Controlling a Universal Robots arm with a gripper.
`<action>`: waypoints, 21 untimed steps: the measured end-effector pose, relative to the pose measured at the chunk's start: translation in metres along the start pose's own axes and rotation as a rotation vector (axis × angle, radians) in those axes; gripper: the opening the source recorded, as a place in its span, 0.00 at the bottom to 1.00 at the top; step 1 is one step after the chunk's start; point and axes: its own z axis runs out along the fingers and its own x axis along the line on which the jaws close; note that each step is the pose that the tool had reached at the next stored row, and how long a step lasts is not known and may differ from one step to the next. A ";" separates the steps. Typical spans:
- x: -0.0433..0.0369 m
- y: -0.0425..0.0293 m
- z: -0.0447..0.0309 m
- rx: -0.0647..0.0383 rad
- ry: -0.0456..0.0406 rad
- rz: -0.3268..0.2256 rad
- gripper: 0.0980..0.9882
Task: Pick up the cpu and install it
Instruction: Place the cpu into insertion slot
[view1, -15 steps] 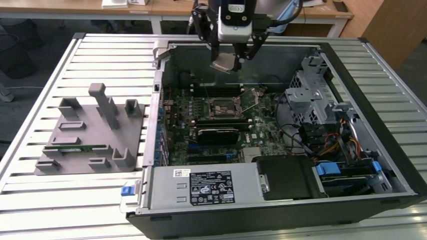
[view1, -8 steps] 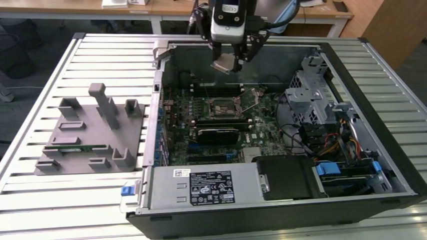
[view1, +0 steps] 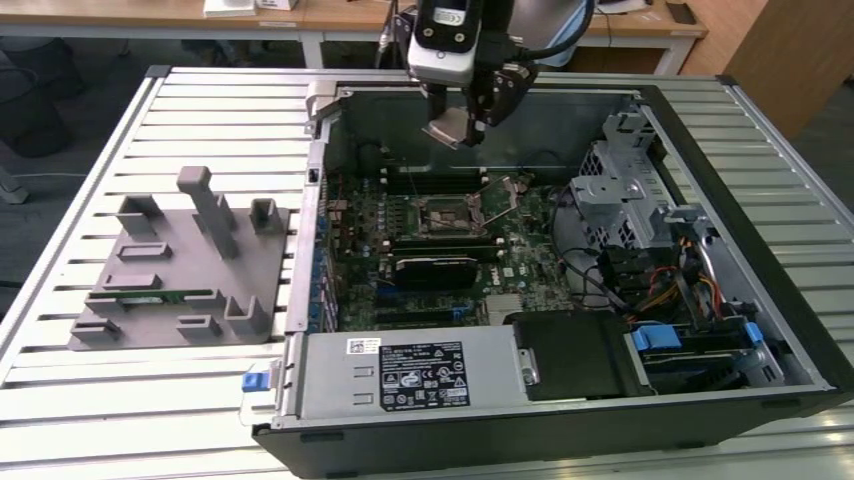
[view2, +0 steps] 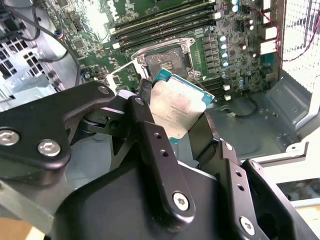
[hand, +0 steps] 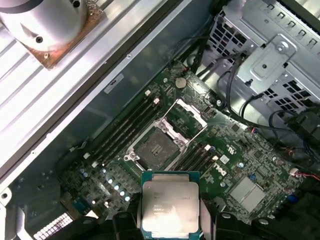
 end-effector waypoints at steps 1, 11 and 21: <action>0.0001 0.0002 0.0001 0.000 -0.0009 0.009 0.50; 0.0005 0.0003 0.0012 -0.004 -0.0128 0.120 0.50; 0.0015 0.0013 0.0022 -0.008 -0.0246 0.230 0.50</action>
